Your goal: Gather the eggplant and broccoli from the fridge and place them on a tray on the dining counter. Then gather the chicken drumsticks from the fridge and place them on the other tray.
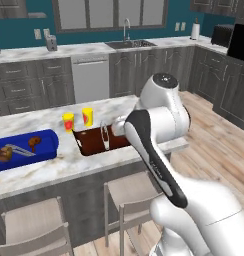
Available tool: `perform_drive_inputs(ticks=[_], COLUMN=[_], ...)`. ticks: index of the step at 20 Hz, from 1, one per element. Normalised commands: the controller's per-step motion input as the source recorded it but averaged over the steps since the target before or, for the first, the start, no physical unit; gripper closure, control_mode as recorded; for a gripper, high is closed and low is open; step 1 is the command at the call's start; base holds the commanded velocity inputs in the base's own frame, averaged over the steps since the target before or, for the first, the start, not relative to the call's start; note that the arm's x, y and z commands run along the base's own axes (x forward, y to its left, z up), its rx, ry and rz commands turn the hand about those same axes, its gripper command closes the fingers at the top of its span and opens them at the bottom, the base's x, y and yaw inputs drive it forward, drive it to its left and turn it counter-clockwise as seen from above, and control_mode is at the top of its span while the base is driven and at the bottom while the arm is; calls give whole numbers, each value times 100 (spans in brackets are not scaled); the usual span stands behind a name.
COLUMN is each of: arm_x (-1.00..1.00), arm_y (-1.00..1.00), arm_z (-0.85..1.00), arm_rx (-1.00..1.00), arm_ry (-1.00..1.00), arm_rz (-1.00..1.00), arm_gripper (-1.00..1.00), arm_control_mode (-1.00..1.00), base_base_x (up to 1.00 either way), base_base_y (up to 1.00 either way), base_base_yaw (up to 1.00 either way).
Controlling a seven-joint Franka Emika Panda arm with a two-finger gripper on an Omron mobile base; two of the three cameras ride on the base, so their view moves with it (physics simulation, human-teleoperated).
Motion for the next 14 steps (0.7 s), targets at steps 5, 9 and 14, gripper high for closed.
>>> perform_drive_inputs(ticks=[5, 9, 14], arm_x=[74, 69, 69], arm_y=[21, 21, 23], arm_z=[-39, -36, -41], arm_rx=[-1, 0, 0], arm_ry=[4, 4, 4], arm_rz=[0, 0, 0], arm_gripper=[100, 100, 100], arm_control_mode=[-100, -100, -100], base_base_x=[0, 0, 0], base_base_y=[0, 0, 0], base_base_yaw=[0, 0, 0])
